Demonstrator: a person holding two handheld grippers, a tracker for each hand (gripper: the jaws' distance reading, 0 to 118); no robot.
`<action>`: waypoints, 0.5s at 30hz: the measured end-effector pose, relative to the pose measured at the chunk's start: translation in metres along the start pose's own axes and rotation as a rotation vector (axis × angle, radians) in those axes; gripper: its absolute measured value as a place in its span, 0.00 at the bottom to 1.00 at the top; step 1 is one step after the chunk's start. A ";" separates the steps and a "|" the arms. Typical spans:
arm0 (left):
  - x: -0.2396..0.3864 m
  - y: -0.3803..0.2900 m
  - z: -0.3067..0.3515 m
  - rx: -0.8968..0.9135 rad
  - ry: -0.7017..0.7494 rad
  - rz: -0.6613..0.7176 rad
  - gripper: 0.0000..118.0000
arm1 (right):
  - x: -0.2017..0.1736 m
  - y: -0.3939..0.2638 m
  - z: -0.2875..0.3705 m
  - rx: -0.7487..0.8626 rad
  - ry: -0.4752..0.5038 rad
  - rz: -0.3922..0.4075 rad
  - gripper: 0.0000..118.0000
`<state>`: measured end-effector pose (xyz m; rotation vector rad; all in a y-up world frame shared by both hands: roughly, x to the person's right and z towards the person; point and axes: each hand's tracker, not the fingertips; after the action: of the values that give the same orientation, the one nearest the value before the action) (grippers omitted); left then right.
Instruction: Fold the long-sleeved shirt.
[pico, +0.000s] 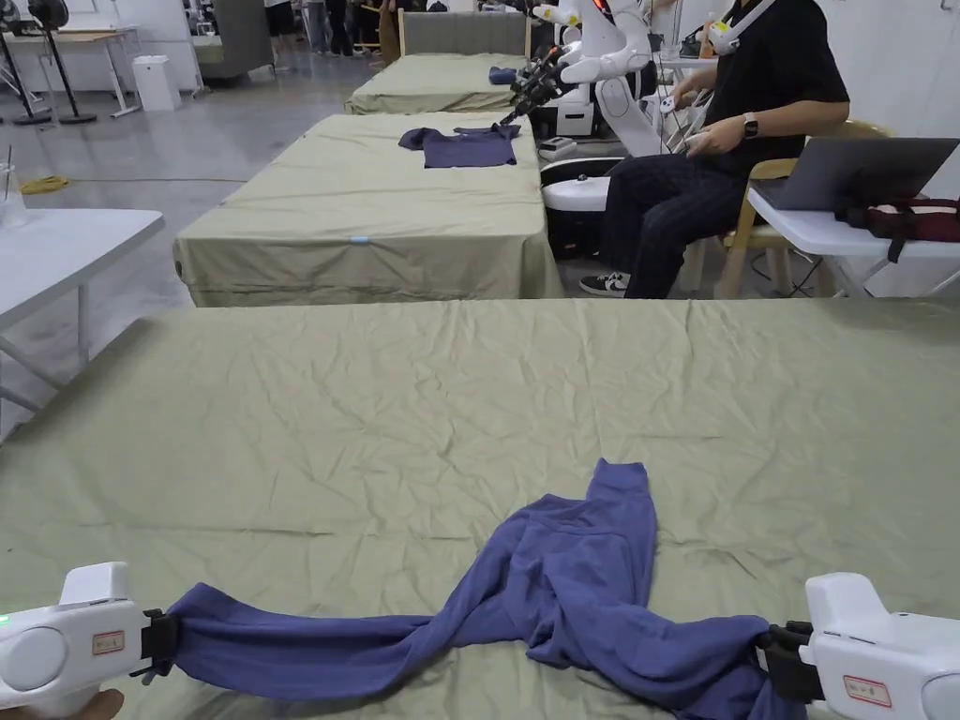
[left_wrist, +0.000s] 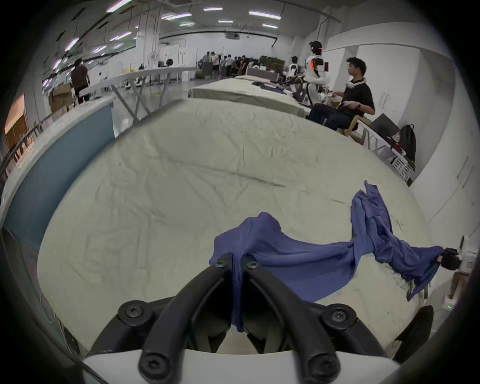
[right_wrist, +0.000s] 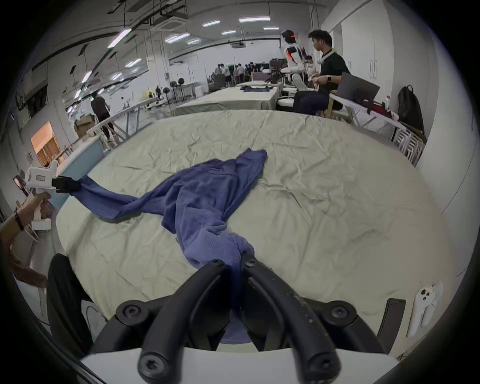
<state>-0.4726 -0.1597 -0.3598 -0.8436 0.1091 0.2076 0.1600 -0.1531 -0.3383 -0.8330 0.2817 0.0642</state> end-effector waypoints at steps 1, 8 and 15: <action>0.003 -0.003 -0.001 -0.004 0.003 0.000 0.05 | 0.000 0.001 -0.002 -0.009 0.002 0.005 0.09; 0.008 -0.011 0.012 0.018 0.000 0.034 0.45 | -0.002 0.003 0.007 -0.042 0.013 0.002 0.51; 0.057 -0.017 0.073 0.156 -0.043 -0.129 0.45 | -0.026 0.016 0.057 0.149 -0.025 0.045 0.51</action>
<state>-0.4126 -0.1081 -0.3098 -0.6875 0.0297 0.0947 0.1449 -0.0989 -0.3058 -0.6776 0.2785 0.0946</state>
